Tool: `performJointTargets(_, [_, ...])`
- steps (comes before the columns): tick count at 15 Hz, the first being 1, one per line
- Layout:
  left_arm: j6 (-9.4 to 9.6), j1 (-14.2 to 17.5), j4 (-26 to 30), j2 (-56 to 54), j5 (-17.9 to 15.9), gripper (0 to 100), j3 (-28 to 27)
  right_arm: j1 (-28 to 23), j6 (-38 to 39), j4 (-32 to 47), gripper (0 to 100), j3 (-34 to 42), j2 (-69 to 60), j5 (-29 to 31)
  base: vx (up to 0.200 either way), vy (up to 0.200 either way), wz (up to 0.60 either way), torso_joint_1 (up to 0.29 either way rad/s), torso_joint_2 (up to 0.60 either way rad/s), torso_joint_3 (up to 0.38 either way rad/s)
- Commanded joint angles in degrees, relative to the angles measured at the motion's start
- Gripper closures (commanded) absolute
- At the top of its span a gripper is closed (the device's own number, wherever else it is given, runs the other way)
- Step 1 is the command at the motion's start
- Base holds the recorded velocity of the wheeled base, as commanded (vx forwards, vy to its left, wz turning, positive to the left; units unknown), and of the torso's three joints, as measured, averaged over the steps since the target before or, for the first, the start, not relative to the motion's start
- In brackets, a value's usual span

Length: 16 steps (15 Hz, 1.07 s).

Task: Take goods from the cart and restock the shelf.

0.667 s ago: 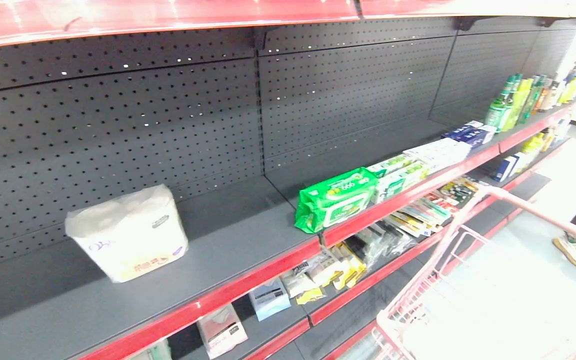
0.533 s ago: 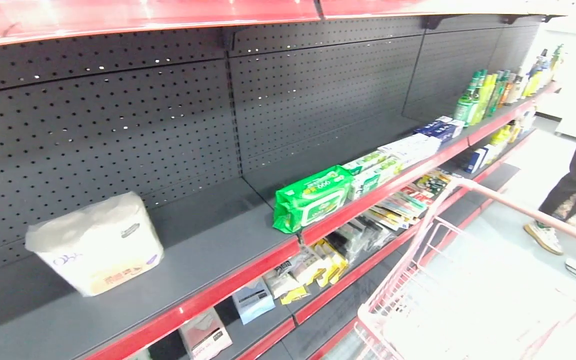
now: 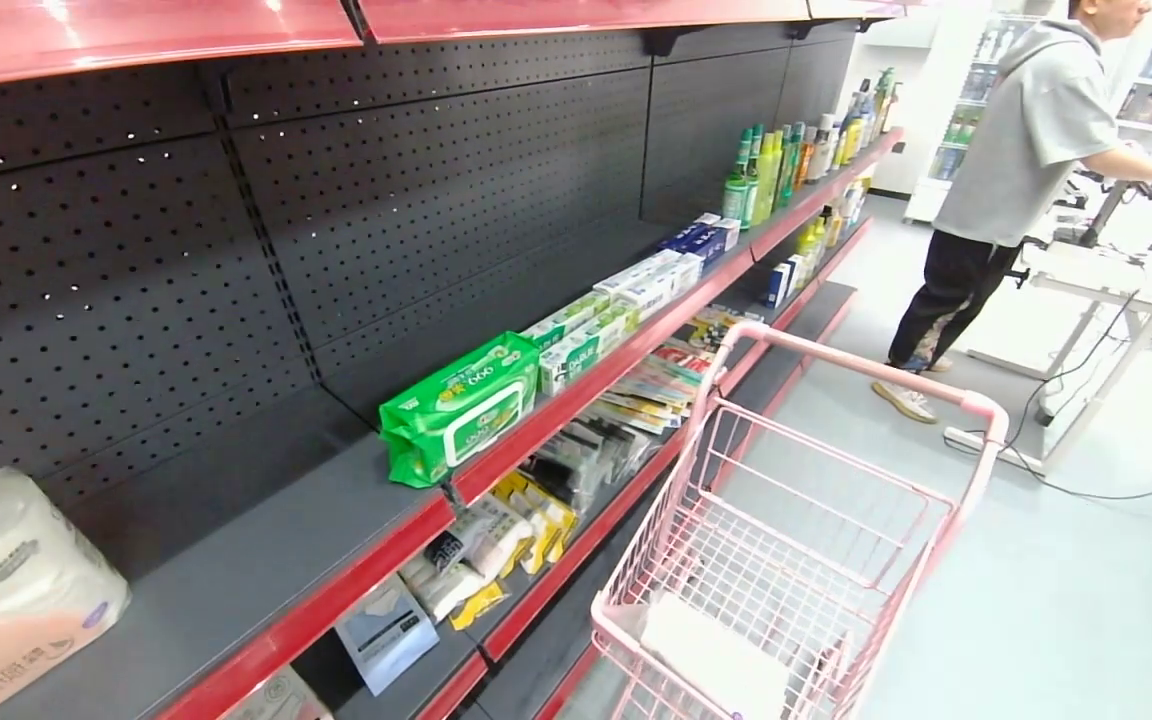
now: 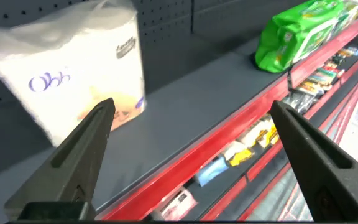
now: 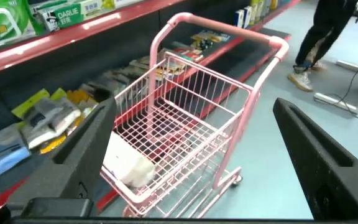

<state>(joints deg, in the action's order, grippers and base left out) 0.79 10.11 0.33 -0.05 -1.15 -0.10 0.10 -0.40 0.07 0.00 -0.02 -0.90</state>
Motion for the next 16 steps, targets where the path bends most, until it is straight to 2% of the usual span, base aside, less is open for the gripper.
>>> performJointTargets(1, [0.00, 0.00, 0.02, 0.05, 0.00, 0, 0.01, 0.34, -0.04, 0.01, 0, -0.09, 1.25, -0.06, 0.000, 0.000, 0.00, 0.000, 0.00, 0.000])
performJointTargets(3, [0.00, 0.00, 0.02, 0.05, 0.00, 0, 0.01, -1.42, 2.34, 0.10, 0, -0.26, 2.49, 0.55, 0.000, 0.000, 0.00, 0.000, 0.00, 0.000])
performJointTargets(4, [0.00, 0.00, 0.02, 0.05, -0.08, 0, 0.01, -1.24, 2.34, 0.01, 0, -2.81, 4.24, -1.12, 0.000, 0.000, 0.00, 0.000, 0.00, 0.000])
performJointTargets(5, [0.09, 0.00, 0.02, 0.05, -0.08, 0, 0.01, 0.96, 5.50, 0.10, 0, -14.33, 17.08, -4.20, 0.000, 0.000, 0.00, 0.000, 0.00, 0.000])
performJointTargets(6, [0.00, 0.00, 0.02, 0.05, -0.08, 0, 0.01, 1.92, 10.42, 0.19, 0, -28.83, 31.67, -4.72, 0.000, 0.000, 0.00, 0.000, 0.00, 0.000])
performJointTargets(7, [0.00, 0.00, 0.02, 0.05, -0.08, 0, 0.01, 1.40, 5.76, 0.63, 0, -35.24, 40.54, -3.67, 0.000, 0.000, 0.00, 0.000, 0.00, 0.000])
performJointTargets(9, [0.00, 0.00, 0.02, 0.05, -0.08, 0, 0.01, -0.45, -7.42, -0.25, 0, -39.73, 54.25, 3.10, 0.000, 0.000, 0.00, 0.000, 0.00, 0.000])
performJointTargets(10, [0.00, 0.00, 0.02, 0.05, -0.08, 0, 0.01, -0.45, -7.07, 0.28, 0, -44.91, 63.13, 3.28, 0.000, 0.000, 0.00, 0.000, 0.00, 0.000])
performJointTargets(11, [0.00, 0.00, 0.02, 0.05, -0.08, 0, 0.01, 0.08, -7.07, 0.54, 0, -46.58, 69.90, 2.75, 0.000, 0.000, 0.00, 0.000, 0.00, 0.000])
performJointTargets(14, [0.09, 0.00, 0.02, 0.05, -0.08, 0, 0.01, 8.69, -7.51, 0.37, 0, -42.54, 88.71, -2.44, 0.000, 0.000, 0.00, 0.000, 0.00, 0.000])
performJointTargets(16, [0.09, 0.00, 0.02, 0.05, -0.08, 0, 0.01, 12.21, -9.53, -0.25, 0, -43.59, 98.55, -4.55, 0.000, 0.000, 0.00, 0.000, 0.00, 0.000])
